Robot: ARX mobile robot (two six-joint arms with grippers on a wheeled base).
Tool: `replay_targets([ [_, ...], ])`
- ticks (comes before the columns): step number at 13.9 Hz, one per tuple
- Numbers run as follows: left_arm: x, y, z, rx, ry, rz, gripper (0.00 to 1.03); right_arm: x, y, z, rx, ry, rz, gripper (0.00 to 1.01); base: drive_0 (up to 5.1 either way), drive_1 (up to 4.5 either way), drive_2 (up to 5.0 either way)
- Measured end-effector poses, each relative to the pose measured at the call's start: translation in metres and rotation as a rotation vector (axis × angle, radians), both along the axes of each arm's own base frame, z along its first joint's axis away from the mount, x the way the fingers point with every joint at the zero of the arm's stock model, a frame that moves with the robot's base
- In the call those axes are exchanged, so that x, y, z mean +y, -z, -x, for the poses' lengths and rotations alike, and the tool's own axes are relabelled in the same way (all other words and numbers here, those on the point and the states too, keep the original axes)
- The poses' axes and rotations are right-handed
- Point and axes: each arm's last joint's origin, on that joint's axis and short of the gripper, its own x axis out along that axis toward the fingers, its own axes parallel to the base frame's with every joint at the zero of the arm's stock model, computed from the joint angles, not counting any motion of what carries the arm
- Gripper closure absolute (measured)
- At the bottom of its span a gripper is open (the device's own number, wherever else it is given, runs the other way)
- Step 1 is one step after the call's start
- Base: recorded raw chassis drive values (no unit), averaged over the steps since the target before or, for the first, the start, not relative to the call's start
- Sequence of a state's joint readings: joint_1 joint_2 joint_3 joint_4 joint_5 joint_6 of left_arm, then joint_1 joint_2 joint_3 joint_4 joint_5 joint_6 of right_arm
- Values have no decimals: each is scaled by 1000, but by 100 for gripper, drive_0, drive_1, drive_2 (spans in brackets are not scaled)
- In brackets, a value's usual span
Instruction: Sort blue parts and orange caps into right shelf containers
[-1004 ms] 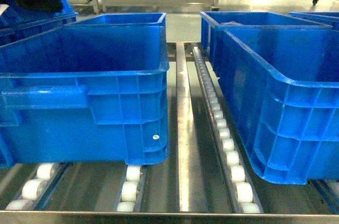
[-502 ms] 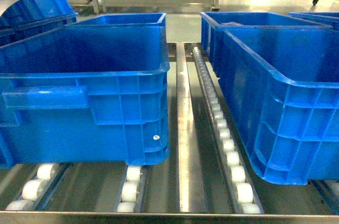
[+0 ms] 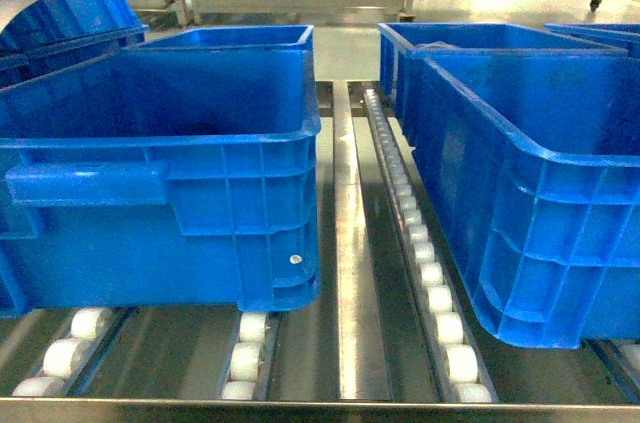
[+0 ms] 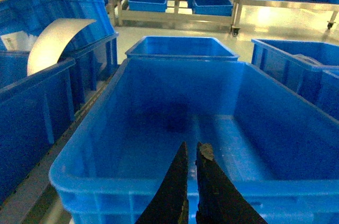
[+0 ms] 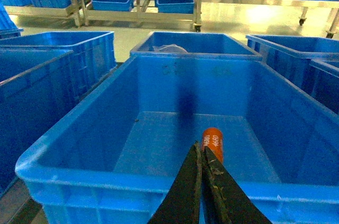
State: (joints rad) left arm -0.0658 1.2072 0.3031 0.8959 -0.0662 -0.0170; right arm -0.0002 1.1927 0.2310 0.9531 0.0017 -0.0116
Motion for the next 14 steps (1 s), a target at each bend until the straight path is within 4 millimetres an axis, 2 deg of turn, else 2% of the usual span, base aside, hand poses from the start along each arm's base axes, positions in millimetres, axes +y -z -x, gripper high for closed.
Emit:
replay_targets([
  [2, 12, 8, 21, 2, -3, 0, 101, 0, 5, 18, 6, 0, 0, 99, 0, 0, 0],
  [5, 13, 15, 43, 4, 1, 0, 101, 0, 11, 39, -35, 0, -1, 99, 0, 0, 0],
  [7, 13, 19, 57, 5, 0, 0, 101, 0, 24, 52, 34, -1, -1, 99, 0, 0, 0],
  [9, 13, 25, 67, -28, 0, 0, 101, 0, 17, 60, -2, 0, -1, 99, 0, 0, 0],
  [11, 13, 34, 76, 25, 0, 0, 101, 0, 17, 68, 3, -1, -1, 99, 0, 0, 0],
  [14, 13, 27, 87, -4, 0, 0, 101, 0, 13, 78, -14, 0, -1, 99, 0, 0, 0],
])
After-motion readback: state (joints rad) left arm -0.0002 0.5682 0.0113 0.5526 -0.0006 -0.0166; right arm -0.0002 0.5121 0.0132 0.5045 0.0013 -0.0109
